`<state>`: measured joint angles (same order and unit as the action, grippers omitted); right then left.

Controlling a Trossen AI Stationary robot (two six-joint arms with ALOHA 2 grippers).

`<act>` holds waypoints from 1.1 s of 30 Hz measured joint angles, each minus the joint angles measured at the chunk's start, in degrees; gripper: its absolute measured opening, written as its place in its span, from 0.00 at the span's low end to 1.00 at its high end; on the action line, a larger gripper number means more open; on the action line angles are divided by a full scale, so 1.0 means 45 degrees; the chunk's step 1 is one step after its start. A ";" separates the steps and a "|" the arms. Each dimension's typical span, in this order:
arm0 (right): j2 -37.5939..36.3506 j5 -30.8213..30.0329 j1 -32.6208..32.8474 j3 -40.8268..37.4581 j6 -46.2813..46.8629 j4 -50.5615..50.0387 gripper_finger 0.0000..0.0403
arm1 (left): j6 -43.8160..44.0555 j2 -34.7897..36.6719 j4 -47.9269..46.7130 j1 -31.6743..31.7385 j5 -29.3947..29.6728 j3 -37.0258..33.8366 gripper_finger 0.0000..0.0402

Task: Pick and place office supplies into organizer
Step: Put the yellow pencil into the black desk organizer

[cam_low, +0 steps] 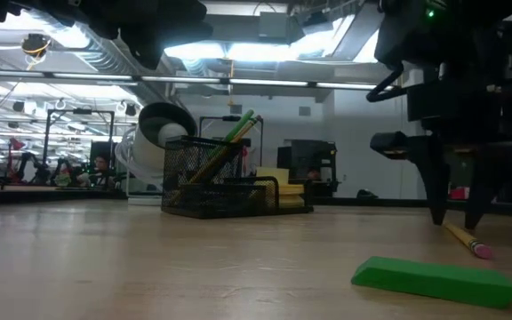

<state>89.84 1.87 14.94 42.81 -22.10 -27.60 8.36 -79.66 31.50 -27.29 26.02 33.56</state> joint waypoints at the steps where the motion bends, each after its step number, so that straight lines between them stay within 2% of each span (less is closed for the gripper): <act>1: 0.0002 0.0217 -0.0034 0.0000 -0.0026 0.0041 0.32 | 0.0003 0.0000 -0.0004 0.0000 0.0001 0.0000 0.31; 11: 0.0791 0.0660 -0.0087 0.0082 -0.0211 0.0190 0.27 | 0.0311 0.0000 -0.0004 0.0000 0.0472 -0.0004 0.31; 33: 0.0816 0.0553 -0.0107 0.0029 -0.0619 0.0493 0.27 | 0.0350 0.0000 -0.0004 0.0000 0.0622 -0.0005 0.31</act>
<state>93.51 4.36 14.46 42.94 -24.89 -25.39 9.93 -79.66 31.48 -27.29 28.82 33.54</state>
